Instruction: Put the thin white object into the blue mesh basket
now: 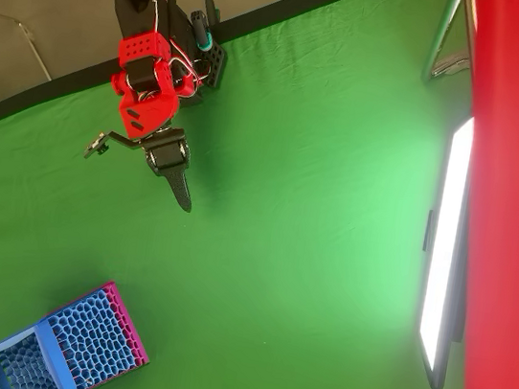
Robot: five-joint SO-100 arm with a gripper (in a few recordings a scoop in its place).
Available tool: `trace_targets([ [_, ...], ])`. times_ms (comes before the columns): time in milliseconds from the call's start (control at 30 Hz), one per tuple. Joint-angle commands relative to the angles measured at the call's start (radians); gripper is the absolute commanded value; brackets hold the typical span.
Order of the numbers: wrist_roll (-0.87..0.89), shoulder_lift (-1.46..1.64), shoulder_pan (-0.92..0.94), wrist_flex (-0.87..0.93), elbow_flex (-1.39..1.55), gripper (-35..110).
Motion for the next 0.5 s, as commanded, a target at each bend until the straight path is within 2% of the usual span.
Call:
trace_targets([
  [0,0.023,0.011,0.002,0.029,0.011,1],
  [467,0.035,0.011,-0.002,0.167,0.012,1],
])
